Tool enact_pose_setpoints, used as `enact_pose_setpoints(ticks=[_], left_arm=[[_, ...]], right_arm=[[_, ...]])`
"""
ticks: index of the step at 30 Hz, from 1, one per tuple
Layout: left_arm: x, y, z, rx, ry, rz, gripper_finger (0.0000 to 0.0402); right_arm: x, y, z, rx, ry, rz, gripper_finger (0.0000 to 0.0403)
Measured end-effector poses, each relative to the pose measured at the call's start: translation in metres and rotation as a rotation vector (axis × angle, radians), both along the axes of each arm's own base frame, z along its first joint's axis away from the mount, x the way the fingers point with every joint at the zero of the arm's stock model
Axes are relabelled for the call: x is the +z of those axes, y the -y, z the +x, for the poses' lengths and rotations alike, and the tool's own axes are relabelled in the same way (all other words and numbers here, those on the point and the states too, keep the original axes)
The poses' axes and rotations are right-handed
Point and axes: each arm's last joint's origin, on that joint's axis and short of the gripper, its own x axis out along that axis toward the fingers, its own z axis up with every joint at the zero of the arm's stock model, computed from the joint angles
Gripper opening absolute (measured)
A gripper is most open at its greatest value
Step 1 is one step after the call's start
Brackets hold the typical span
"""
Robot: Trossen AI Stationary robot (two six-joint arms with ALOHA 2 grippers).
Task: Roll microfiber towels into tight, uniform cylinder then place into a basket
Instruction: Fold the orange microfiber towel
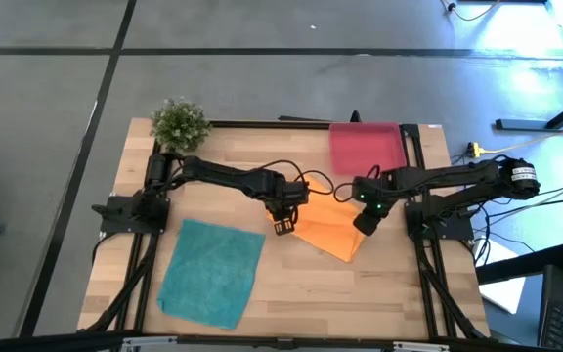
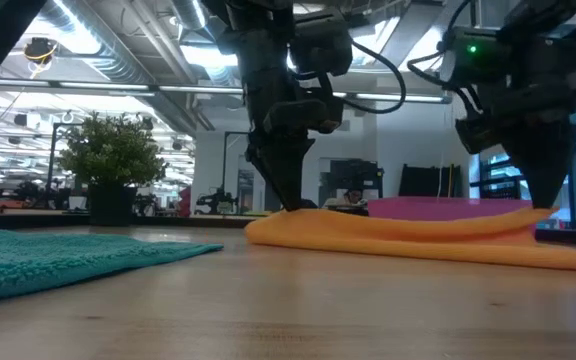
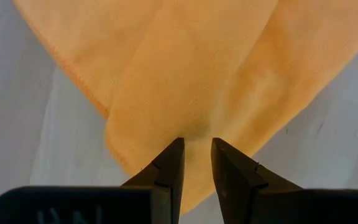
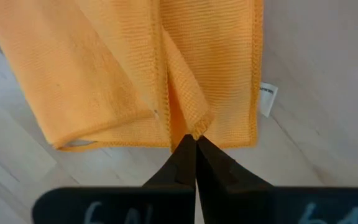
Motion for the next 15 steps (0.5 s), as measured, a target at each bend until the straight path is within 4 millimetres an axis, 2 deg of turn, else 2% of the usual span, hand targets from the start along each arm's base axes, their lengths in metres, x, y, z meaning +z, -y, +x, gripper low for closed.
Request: enact_pose_setpoints(ticks=[4, 8, 12, 15], left_arm=[[0.0, -0.012, -0.001, 0.022, 0.0, 0.005, 0.0072], [0.005, -0.032, -0.004, 0.011, 0.007, -0.027, 0.0072], [0.017, -0.065, -0.013, 0.032, 0.064, -0.17, 0.0072], [0.019, -0.091, -0.021, 0.074, 0.083, -0.308, 0.0072]], right_arm=[[-0.001, 0.0, -0.001, 0.021, 0.0, -0.004, 0.0002], [-0.001, 0.0, -0.001, 0.022, 0.0, -0.004, 0.0002], [-0.001, 0.0, 0.0, 0.022, 0.003, -0.005, 0.0002], [-0.001, 0.0, 0.0, 0.023, 0.007, -0.01, 0.0002]])
